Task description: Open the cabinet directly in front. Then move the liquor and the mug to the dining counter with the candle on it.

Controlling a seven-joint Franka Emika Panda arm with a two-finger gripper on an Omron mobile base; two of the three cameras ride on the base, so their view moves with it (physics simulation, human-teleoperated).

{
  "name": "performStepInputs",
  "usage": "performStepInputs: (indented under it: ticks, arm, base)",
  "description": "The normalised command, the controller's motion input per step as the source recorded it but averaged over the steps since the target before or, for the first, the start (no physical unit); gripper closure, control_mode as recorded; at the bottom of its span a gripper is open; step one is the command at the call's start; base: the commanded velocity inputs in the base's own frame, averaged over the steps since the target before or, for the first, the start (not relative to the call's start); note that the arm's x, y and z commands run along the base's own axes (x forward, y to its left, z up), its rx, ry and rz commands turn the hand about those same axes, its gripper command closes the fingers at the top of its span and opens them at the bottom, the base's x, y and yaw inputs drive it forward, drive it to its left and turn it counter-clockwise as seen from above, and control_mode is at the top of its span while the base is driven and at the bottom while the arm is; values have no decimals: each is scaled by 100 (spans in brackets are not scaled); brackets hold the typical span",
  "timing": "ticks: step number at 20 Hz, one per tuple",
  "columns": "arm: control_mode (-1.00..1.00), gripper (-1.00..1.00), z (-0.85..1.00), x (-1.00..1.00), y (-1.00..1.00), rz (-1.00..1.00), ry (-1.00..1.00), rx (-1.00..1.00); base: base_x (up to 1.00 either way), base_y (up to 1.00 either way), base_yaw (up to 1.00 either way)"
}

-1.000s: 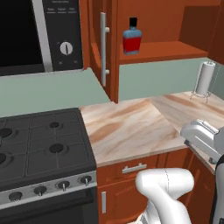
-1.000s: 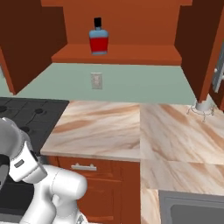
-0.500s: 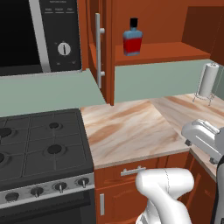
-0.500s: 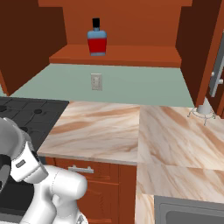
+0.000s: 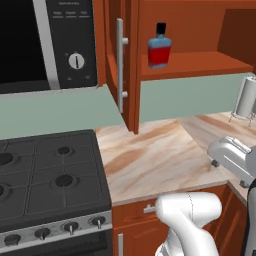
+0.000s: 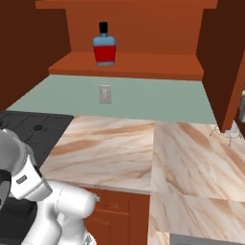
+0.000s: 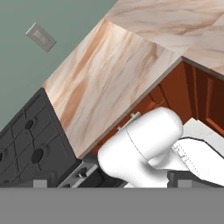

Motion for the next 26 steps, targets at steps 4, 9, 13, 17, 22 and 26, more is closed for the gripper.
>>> performStepInputs:
  ticks: [4,9,13,17,22,26]
  arm:
    - [100,-100,0,0,0,0,0,0]
    - [100,-100,0,0,0,0,0,0]
    - [-100,-100,0,-43,0,15,-10,0]
    - [-100,-100,0,-41,0,21,-13,0]
    - [-100,-100,0,-3,0,10,-3,0]
    - [-100,-100,2,0,0,3,0,0]
  base:
    - [23,0,11]
    - [-16,0,16]
    - [-11,0,4]
    - [0,0,0]
    - [0,0,0]
    - [0,0,0]
